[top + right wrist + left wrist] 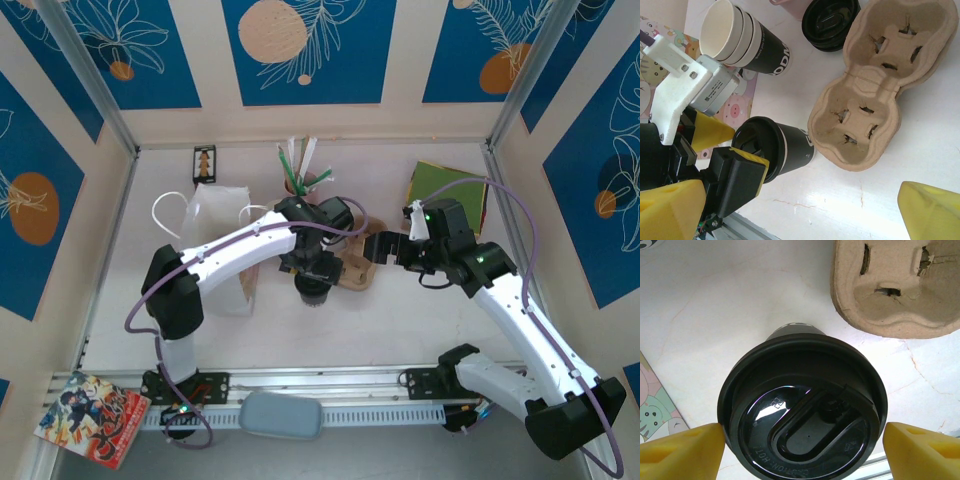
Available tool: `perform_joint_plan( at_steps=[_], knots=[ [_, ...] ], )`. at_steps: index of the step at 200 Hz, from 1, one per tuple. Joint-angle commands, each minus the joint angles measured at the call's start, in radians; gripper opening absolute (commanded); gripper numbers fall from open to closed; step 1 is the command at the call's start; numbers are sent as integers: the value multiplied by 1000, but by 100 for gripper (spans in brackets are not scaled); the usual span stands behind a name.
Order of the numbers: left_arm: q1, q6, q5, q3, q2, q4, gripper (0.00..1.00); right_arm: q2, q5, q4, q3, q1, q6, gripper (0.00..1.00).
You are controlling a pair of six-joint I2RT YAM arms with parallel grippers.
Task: Pack the takeout coffee
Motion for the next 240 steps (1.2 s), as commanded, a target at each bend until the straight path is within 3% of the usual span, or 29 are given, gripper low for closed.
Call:
perform_joint_plan(
  at_steps=[1,240],
  knots=[
    [7,10,10,18,-3,-19,82,4,9,9,-16,5,6,99],
    [-13,38,-13,60,22,-53,84,15,9,17,-15,12,13,99]
  ],
)
